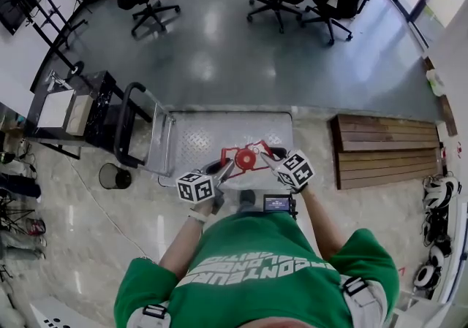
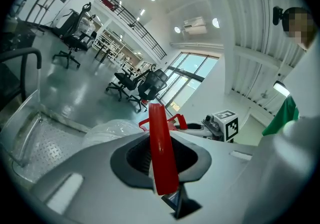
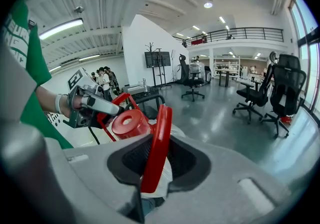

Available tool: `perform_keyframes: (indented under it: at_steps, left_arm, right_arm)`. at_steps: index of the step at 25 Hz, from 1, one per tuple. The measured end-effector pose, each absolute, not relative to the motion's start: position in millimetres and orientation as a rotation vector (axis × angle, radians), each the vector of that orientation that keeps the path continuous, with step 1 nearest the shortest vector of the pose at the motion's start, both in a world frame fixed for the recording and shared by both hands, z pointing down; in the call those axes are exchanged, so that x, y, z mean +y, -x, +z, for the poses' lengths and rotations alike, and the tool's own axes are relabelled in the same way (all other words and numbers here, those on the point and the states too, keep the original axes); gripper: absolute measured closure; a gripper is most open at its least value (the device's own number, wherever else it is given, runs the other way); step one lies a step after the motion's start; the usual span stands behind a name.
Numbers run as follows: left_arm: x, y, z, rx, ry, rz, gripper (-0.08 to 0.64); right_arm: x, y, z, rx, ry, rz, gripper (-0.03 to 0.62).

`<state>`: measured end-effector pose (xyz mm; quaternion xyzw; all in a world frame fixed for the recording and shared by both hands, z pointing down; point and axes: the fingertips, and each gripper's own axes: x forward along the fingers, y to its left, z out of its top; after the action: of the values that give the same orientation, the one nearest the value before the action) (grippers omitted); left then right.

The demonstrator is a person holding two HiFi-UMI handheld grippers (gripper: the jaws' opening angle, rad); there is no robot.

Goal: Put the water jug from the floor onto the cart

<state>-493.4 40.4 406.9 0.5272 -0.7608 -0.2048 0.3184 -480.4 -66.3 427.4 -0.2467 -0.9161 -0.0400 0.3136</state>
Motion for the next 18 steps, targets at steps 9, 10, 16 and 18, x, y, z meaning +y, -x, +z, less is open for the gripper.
perform_keyframes:
  at_steps: [9,10,16,18]
  left_arm:
    - [11.1,553.3,415.2,-2.016,-1.359,-0.508,0.48]
    - [8.6,559.6,417.0,-2.015,-1.351,-0.507,0.48]
    - [13.2,576.4,429.1,-1.99,-1.318,-0.523,0.48]
    - [16.1,585.2,432.5,-1.982,-1.318,-0.527,0.48]
  right_arm:
    - [-94.5,538.2,434.8,-2.408,0.682,-0.073,0.522]
    - [-97.0,545.0,436.1,-2.404,0.684,-0.07,0.522]
    - [-93.3,563.0,447.7,-2.364,0.697,-0.054,0.522]
    - [-90.5,571.8,451.5,-2.353,0.695,-0.052,0.522]
